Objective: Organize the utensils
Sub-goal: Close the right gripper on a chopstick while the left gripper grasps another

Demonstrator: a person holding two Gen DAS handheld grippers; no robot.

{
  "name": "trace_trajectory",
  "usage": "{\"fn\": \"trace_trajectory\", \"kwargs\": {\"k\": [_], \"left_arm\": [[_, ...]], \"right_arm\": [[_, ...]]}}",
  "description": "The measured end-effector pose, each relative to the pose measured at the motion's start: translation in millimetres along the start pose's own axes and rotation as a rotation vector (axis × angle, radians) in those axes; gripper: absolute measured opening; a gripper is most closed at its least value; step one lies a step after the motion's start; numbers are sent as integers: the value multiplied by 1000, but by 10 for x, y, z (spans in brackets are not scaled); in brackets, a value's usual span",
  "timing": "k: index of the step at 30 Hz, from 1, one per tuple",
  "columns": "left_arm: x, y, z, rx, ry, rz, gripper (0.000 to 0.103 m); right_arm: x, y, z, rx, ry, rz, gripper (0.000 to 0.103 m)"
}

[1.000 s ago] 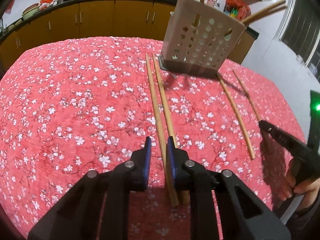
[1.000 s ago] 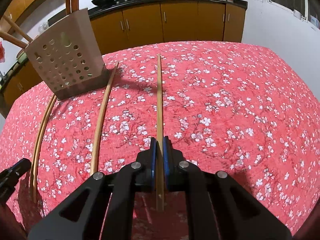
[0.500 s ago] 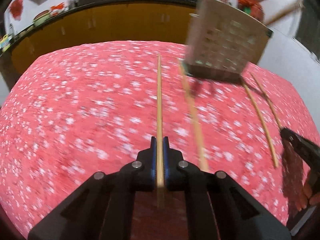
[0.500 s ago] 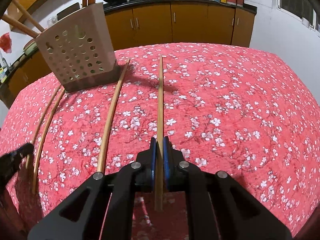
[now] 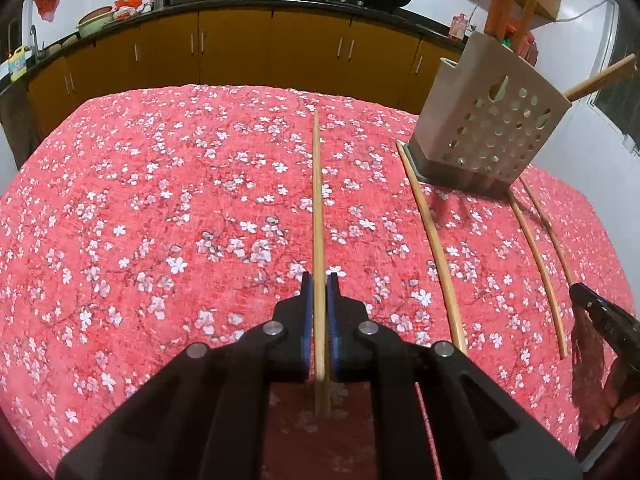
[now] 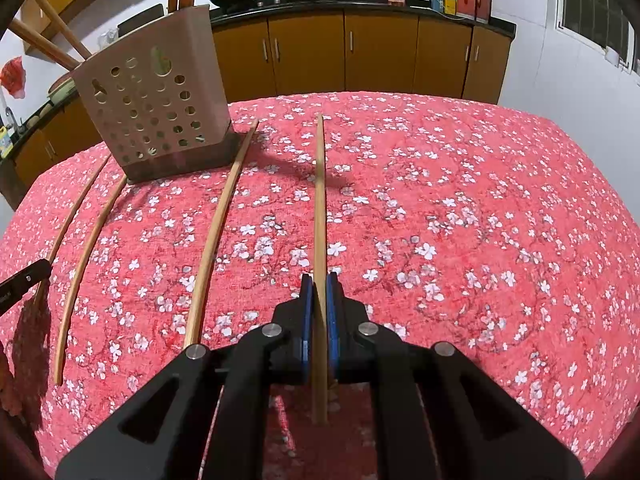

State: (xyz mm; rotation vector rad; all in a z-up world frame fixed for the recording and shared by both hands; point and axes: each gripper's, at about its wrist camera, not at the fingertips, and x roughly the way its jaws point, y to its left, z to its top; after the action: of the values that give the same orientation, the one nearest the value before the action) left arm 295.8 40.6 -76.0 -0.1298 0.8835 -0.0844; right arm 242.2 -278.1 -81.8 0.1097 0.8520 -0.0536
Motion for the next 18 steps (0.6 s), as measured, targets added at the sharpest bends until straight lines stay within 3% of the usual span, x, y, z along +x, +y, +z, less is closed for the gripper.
{"fn": "trace_trajectory", "kwargs": {"k": [18], "left_arm": [[-50,80,-17,-34,-3,-27,10]], "right_arm": [[-4,2,-3,-2,0,-4,8]]}}
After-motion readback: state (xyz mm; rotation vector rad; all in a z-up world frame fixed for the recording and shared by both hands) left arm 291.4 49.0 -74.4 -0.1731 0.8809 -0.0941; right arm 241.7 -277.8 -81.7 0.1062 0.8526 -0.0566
